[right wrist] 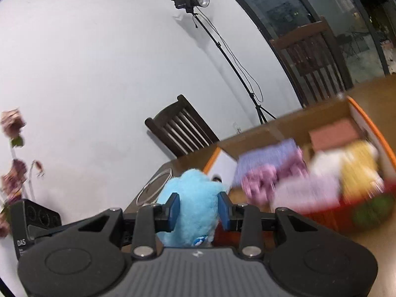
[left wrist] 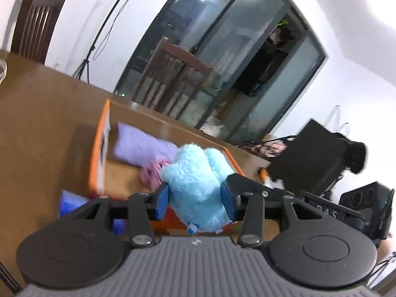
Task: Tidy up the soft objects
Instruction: 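Carry the light blue plush with both tools into the box, then lower the blue plush beside the towel and open both tools, then withdraw both tools from the box toward the blue tissue box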
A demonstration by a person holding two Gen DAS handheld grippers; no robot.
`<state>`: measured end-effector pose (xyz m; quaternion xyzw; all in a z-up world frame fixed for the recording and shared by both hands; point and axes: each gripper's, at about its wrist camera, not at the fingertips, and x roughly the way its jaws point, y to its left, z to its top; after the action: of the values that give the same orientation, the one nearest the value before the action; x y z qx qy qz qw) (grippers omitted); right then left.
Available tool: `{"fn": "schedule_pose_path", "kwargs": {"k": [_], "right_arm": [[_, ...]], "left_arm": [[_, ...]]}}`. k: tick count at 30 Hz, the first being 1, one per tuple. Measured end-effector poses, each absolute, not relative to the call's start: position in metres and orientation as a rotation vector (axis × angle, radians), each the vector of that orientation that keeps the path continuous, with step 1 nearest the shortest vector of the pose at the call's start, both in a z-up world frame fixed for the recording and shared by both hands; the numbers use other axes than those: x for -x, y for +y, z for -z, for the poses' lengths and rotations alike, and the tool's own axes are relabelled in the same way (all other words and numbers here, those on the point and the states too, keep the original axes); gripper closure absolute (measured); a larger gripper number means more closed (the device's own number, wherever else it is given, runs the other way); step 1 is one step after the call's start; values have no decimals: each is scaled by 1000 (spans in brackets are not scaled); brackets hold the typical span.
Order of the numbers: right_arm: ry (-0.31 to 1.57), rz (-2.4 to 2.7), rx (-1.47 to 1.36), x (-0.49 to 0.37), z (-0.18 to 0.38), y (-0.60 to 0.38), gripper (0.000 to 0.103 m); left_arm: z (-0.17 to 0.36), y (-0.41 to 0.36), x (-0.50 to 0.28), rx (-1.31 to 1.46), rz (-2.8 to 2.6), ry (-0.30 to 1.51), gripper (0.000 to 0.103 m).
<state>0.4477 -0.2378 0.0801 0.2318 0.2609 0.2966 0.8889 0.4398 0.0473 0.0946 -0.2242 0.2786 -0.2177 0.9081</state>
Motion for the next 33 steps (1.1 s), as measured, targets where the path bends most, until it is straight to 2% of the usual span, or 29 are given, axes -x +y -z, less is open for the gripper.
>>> {"fn": "schedule_pose_path", "kwargs": {"k": [8, 10, 17, 21, 24, 26, 28, 29, 30, 31, 33], "right_arm": [[718, -553, -423, -542, -42, -201, 72], [757, -547, -395, -549, -31, -194, 72], [776, -550, -227, -545, -20, -168, 72], [770, -549, -238, -541, -27, -174, 71], [708, -531, -222, -526, -48, -185, 69], [660, -514, -191, -510, -66, -196, 61], [607, -480, -149, -489, -85, -210, 55], [575, -461, -126, -477, -94, -217, 54], [541, -437, -104, -463, -104, -224, 49], [508, -414, -88, -450, -112, -231, 41], [446, -372, -62, -423, -126, -245, 30]], "left_arm": [[-75, 41, -497, 253, 387, 701, 58], [-72, 44, -493, 242, 417, 676, 54], [-74, 57, -484, 215, 366, 627, 54], [-82, 60, -474, 209, 327, 609, 53], [-94, 69, -455, 181, 302, 556, 44], [-104, 70, -437, 142, 288, 504, 27], [-114, 71, -415, 99, 274, 447, 15], [-119, 70, -404, 81, 271, 423, 12], [-124, 70, -392, 64, 267, 394, 10], [-128, 70, -381, 55, 260, 370, 2], [-134, 71, -361, 53, 231, 327, 0]]}}
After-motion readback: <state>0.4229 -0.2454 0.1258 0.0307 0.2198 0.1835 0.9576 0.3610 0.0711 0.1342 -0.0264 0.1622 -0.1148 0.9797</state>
